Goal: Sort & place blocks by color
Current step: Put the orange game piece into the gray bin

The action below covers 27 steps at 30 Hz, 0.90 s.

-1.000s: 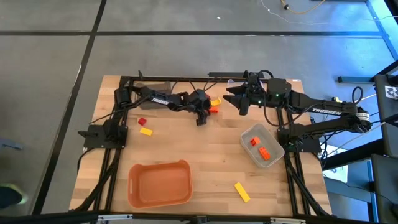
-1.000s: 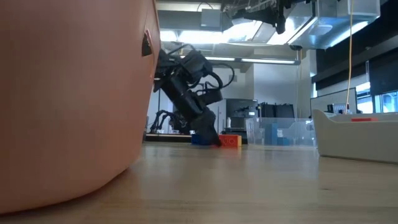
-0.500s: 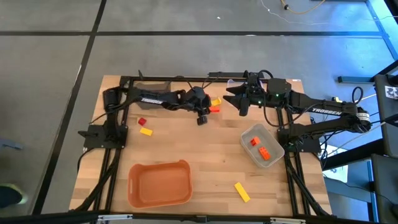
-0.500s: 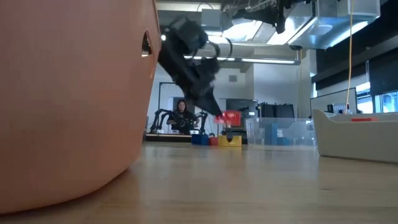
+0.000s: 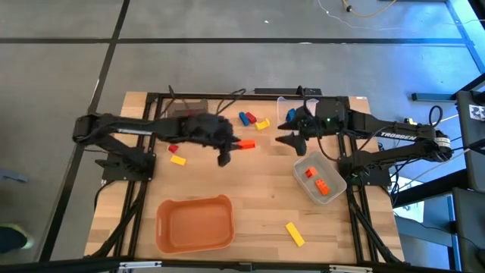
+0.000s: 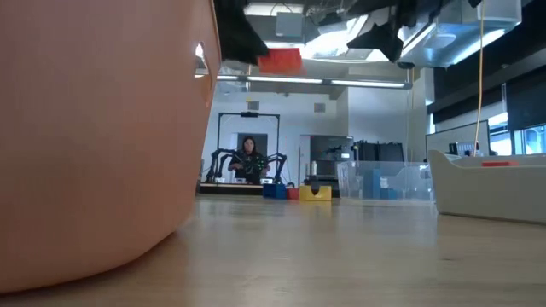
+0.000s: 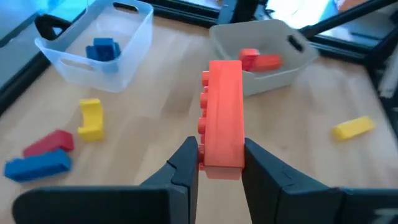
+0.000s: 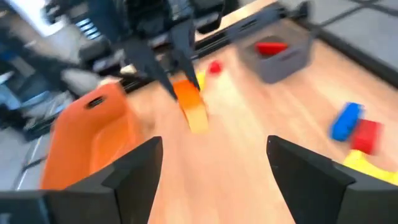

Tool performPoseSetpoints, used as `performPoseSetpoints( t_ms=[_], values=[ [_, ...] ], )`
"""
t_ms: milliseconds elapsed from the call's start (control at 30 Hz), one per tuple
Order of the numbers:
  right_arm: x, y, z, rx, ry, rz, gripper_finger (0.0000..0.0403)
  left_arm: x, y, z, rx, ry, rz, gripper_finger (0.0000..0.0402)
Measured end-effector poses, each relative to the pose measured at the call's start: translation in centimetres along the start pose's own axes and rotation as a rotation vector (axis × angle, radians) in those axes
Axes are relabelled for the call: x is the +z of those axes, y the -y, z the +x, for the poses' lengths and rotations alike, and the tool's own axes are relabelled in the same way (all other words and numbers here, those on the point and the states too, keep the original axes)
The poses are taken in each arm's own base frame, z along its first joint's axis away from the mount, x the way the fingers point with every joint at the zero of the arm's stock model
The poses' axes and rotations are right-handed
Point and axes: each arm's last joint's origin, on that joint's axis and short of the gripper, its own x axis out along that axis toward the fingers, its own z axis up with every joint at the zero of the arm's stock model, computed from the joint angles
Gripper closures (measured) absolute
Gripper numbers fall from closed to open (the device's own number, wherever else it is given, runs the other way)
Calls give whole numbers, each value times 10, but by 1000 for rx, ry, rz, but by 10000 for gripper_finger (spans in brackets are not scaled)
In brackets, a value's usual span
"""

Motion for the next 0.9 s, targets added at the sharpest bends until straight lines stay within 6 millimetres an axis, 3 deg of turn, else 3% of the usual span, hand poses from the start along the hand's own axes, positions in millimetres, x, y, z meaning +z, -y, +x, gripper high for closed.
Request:
performPoseSetpoints(
  t_ms=[167, 300, 500, 600, 900],
  values=[
    [1, -6, 4, 106, -2, -45, 114, -3, 30, -23, 20, 31, -47, 322],
    [-2, -17, 26, 185, -13, -55, 114, -4, 44, -30, 11, 59, -24, 322],
    [-11, -35, 72, 235, 50, -195, 114, -4, 40, -29, 1, 43, 86, 322],
    [-16, -38, 88, 197, 76, -176, 114, -3, 37, -28, -20, 37, 139, 322],
    [-25, -37, 112, 162, 78, -45, 120, 1, 28, -33, -31, 46, 199, 322]
  ],
)
